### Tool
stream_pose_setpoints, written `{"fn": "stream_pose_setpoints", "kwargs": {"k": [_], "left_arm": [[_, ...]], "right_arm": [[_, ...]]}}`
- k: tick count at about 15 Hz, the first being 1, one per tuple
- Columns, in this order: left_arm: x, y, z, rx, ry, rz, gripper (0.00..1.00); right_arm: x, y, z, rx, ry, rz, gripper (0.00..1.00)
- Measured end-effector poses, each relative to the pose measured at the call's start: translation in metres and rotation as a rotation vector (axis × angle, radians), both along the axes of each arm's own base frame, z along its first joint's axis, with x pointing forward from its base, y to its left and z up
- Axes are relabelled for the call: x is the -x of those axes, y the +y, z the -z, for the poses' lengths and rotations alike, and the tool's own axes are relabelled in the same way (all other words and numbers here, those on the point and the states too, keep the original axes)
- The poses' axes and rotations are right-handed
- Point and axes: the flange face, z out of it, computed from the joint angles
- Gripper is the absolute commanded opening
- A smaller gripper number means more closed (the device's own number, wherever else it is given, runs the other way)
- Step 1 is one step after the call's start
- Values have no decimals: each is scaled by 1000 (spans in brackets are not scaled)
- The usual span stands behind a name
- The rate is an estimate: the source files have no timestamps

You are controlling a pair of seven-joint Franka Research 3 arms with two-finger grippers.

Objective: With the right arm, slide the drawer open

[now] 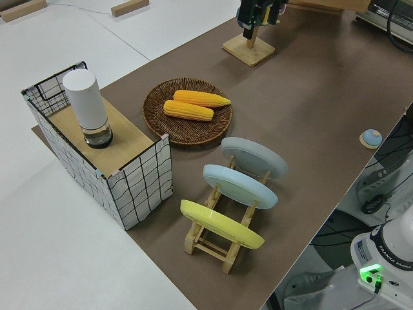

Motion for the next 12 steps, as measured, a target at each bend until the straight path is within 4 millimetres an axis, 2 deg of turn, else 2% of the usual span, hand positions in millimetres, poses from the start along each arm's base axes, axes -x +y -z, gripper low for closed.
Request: {"fn": "stream_pose_setpoints", "kwargs": {"k": [3, 12], "left_arm": [[0, 0, 0, 0, 0, 0, 993], [0, 0, 0, 0, 0, 0, 993]], "right_arm": [[-1, 0, 0, 0, -7, 13, 985], [-1, -17, 1, -9, -4, 6, 985]]}}
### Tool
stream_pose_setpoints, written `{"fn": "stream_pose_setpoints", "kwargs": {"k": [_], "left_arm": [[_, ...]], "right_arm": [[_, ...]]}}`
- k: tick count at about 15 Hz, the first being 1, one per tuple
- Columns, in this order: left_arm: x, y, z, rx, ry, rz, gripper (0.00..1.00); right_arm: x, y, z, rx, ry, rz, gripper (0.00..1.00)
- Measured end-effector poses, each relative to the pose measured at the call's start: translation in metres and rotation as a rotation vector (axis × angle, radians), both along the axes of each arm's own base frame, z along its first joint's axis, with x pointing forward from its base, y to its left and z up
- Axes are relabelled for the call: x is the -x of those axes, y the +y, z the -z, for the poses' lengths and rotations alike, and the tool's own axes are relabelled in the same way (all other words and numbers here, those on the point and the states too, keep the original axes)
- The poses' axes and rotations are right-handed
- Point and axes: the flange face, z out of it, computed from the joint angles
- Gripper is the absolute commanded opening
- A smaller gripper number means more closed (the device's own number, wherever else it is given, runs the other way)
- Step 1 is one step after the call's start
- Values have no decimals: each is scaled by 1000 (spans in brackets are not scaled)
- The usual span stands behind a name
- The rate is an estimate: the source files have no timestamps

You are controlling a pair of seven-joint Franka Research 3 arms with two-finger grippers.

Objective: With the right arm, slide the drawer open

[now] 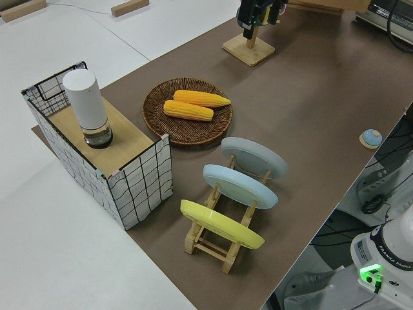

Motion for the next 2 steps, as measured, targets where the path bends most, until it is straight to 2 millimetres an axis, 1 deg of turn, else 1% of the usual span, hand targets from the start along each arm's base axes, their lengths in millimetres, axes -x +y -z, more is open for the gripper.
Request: {"fn": "stream_pose_setpoints", "kwargs": {"k": [2], "left_arm": [[0, 0, 0, 0, 0, 0, 993]], "right_arm": [[0, 3, 2, 0, 3, -5, 985]]}}
